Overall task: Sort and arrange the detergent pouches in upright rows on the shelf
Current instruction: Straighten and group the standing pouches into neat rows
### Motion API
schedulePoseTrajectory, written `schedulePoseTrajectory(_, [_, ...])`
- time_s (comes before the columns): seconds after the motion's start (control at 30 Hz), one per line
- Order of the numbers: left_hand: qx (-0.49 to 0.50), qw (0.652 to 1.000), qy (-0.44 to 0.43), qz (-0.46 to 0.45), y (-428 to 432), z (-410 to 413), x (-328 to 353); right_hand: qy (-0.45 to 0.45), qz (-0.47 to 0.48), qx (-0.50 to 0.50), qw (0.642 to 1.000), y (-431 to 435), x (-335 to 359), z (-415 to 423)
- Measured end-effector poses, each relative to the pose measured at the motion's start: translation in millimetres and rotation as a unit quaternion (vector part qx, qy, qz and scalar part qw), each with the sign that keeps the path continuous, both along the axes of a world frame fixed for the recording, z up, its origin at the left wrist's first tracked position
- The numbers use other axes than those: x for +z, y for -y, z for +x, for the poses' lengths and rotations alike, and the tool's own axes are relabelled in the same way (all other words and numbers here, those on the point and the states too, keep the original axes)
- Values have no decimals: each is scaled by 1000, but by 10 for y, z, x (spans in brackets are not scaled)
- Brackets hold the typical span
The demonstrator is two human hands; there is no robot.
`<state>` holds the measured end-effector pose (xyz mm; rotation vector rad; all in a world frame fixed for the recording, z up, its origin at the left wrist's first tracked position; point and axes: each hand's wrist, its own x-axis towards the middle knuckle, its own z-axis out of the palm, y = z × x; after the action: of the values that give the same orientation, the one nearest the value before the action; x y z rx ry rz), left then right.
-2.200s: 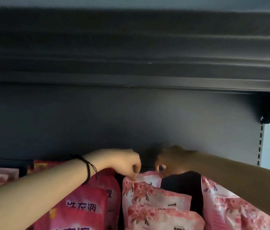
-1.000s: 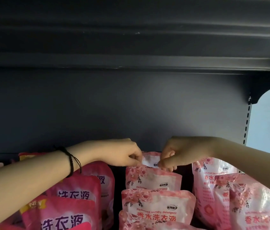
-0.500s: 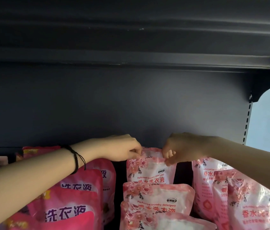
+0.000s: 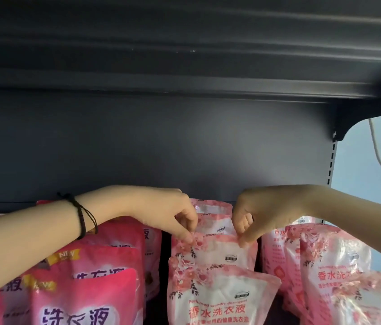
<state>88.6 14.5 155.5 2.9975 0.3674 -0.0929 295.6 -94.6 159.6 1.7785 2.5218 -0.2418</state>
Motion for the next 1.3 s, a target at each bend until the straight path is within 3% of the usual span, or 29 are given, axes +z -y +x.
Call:
schedulePoseTrajectory(0.13, [37, 989, -3, 146, 0, 33, -2, 96, 71, -12, 993, 12, 36, -82])
schedulePoseTrajectory(0.23, [59, 984, 1, 166, -19, 30, -28, 128, 100, -29, 986, -13, 17, -95])
schedulePoseTrajectory(0.43, [70, 989, 38, 121, -6, -23, -103, 109, 123, -59, 985, 17, -49, -57])
schedulePoseTrajectory(0.6, [47, 987, 152, 21, 107, -132, -174, 94, 140, -69, 983, 194, -53, -97])
schedulePoseTrajectory(0.7, [28, 977, 210, 21, 259, -190, -224, 10, 185, -59, 981, 354, -56, -147])
schedulePoseTrajectory(0.8, [17, 978, 204, -32, 439, -281, -285, -71, 167, -32, 983, 560, -95, -216])
schedulePoseTrajectory(0.9, [17, 984, 179, -14, 564, -327, -392, -40, 127, -28, 991, 700, -194, -267])
schedulePoseTrajectory(1.03, [47, 986, 162, 12, 676, -333, -491, -25, 178, -38, 983, 754, -327, -284])
schedulePoseTrajectory(1.3, [95, 979, 178, -5, 824, -348, -539, -32, 193, -87, 977, 842, -402, -343])
